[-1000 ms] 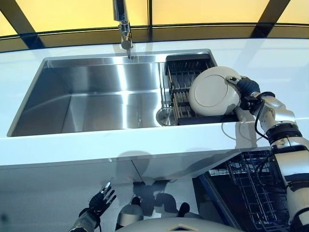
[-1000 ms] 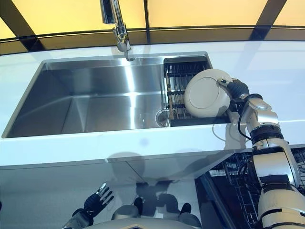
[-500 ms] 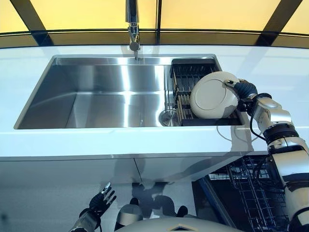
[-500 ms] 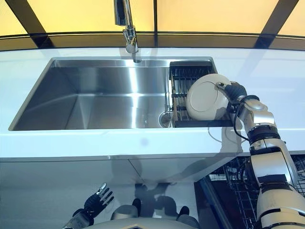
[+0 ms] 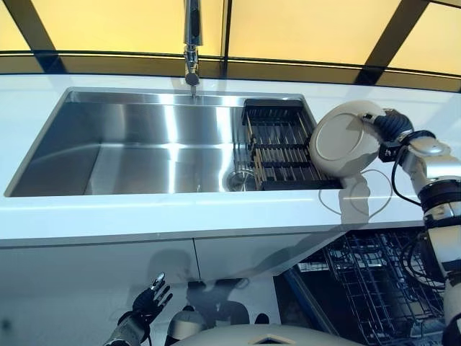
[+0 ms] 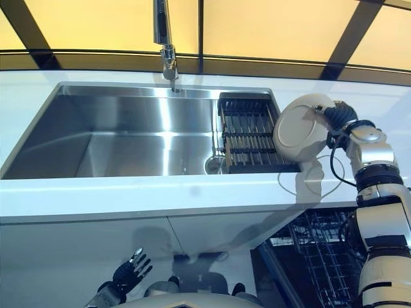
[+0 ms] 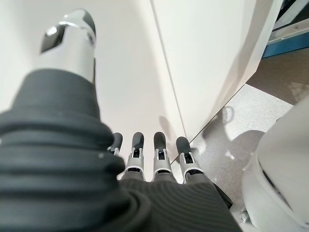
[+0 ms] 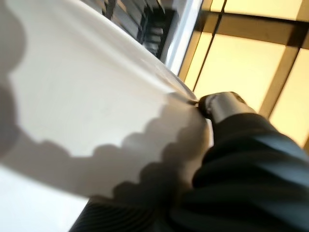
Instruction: Take plates into dishwasher
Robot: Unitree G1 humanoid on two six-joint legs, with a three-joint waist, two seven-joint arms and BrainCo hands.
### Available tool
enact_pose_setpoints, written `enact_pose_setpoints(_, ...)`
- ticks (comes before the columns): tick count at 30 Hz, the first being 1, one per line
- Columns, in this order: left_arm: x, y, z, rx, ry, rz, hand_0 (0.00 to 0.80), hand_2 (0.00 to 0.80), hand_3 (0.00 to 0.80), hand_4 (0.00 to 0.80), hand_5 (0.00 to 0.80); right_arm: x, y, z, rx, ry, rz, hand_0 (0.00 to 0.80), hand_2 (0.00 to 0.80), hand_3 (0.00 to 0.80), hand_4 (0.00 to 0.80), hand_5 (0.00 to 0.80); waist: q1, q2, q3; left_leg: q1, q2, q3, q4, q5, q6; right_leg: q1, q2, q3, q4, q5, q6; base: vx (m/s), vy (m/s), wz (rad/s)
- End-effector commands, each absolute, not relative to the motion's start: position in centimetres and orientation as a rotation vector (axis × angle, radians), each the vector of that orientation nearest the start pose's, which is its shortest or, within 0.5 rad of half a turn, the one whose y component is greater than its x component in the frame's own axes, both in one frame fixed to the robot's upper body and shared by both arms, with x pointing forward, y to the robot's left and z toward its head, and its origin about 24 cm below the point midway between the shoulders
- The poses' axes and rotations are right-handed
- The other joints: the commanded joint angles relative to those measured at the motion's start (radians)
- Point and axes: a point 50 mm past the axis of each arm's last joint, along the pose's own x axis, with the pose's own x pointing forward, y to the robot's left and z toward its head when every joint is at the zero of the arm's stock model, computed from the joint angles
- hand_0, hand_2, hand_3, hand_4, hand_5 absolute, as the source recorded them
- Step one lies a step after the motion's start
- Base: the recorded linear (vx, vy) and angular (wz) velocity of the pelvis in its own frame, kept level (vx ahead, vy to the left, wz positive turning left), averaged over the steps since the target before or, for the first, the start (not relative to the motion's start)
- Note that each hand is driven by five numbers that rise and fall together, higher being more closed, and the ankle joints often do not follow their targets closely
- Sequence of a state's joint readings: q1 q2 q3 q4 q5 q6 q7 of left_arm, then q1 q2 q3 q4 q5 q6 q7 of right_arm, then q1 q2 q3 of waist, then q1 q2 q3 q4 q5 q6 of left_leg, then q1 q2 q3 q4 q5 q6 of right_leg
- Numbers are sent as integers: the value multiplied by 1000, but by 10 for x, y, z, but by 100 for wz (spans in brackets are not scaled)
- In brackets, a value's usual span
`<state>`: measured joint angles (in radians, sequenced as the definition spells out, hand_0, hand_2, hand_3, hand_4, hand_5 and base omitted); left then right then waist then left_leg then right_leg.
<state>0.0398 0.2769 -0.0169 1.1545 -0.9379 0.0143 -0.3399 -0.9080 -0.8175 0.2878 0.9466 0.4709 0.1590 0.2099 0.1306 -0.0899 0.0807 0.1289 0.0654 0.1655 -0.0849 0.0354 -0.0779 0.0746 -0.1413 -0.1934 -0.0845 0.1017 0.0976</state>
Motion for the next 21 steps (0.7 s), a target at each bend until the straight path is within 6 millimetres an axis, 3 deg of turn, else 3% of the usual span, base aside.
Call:
enact_pose_setpoints(1, 109, 245, -148, -742, 874, 395, 0, 0, 0, 0, 0, 370, -331, 270, -477, -64, -186, 800, 800, 800, 800, 800, -17, -22, -24, 8, -46, 32, -2, -50, 53, 30, 50, 42, -3, -15, -4, -32, 62, -10)
enact_pose_setpoints(6, 110, 248, -147, -740, 865, 419, 0, 0, 0, 0, 0, 355, -345, 306, -563, -155, -280, 800, 800, 800, 800, 800, -43, -37, -31, 15, -43, 51, -2, -53, 55, 26, 56, 60, -3, -7, 2, -33, 51, -15)
enact_pose_setpoints(13, 109, 251, -146, -734, 864, 440, 0, 0, 0, 0, 0, 331, -364, 341, -678, -211, -397, 800, 800, 800, 800, 800, -73, -50, -33, 21, -41, 69, -2, -57, 58, 21, 60, 79, -3, 0, 10, -38, 28, -17)
enact_pose_setpoints(17, 110, 251, -146, -736, 856, 444, 0, 0, 0, 0, 0, 318, -375, 350, -751, -196, -441, 800, 800, 800, 800, 800, -93, -53, -34, 21, -40, 82, -2, -60, 59, 12, 62, 92, -3, 6, 15, -32, 29, -21)
enact_pose_setpoints(21, 113, 251, -144, -741, 837, 440, 0, 0, 0, 0, 0, 308, -386, 344, -941, -136, -504, 800, 800, 800, 800, 800, -109, -55, -32, 19, -40, 94, -2, -60, 61, 2, 62, 102, -3, 12, 20, -35, 24, -11)
